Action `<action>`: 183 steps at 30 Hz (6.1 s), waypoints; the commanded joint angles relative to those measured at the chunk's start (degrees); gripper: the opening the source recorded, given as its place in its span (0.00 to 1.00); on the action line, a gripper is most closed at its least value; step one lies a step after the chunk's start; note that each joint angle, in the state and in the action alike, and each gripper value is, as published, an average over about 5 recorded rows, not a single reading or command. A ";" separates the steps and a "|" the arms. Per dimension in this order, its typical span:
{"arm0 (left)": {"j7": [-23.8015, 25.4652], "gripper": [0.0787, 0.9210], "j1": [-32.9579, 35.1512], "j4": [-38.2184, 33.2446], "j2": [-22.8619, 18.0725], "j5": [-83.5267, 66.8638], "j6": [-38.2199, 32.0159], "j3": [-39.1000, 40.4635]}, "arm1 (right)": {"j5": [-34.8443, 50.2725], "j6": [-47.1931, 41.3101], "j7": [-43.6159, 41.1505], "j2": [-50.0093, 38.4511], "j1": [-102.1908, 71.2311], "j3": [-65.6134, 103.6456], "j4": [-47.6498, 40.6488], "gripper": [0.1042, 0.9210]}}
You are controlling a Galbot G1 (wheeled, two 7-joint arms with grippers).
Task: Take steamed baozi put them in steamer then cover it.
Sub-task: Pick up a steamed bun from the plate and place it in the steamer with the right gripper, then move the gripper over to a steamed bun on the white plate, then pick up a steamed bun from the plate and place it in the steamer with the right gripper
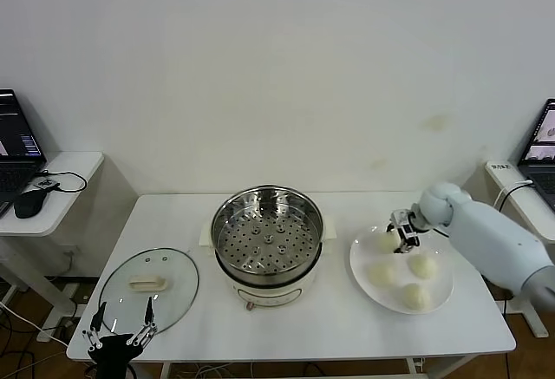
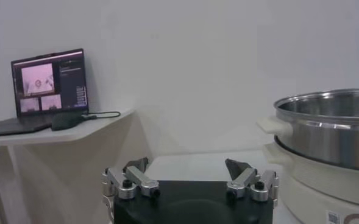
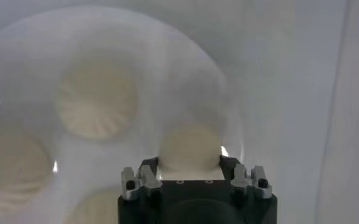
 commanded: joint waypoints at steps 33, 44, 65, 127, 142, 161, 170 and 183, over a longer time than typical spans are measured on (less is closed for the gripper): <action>0.22 0.88 -3.06 0.06 0.36 -1.77 -0.05 -0.97 | 9.67 19.70 8.43 33.81 28.53 -31.67 0.03 0.66; 0.22 0.88 -2.88 -0.21 -0.06 -2.05 -0.10 -1.36 | -4.63 27.98 11.35 37.78 22.30 -31.09 -8.00 0.67; 0.23 0.88 -2.66 -0.62 -0.22 -1.94 -0.02 -1.08 | -4.88 29.35 11.16 37.01 21.25 -30.86 -8.31 0.69; 0.94 0.88 -2.93 -2.05 1.70 -1.43 2.60 -2.57 | 7.21 -16.13 2.37 -11.25 -5.59 -9.55 23.11 0.88; 0.92 0.88 -3.46 -1.46 1.50 -1.65 2.59 -2.81 | 5.79 -15.60 4.30 -5.09 -7.70 -7.24 17.60 0.88; 0.88 0.88 -3.82 -1.16 1.45 -2.26 2.64 -2.87 | 3.85 -15.33 2.96 -4.11 -7.98 -6.18 15.54 0.67; 0.85 0.88 -3.78 -1.56 1.49 -2.30 2.68 -3.00 | 5.22 -15.08 1.35 -5.43 -4.38 -6.96 17.28 0.57; 0.94 0.88 -4.44 -2.17 2.54 -2.86 3.05 -3.31 | 22.67 -20.16 0.04 -7.18 28.57 -20.56 26.80 0.56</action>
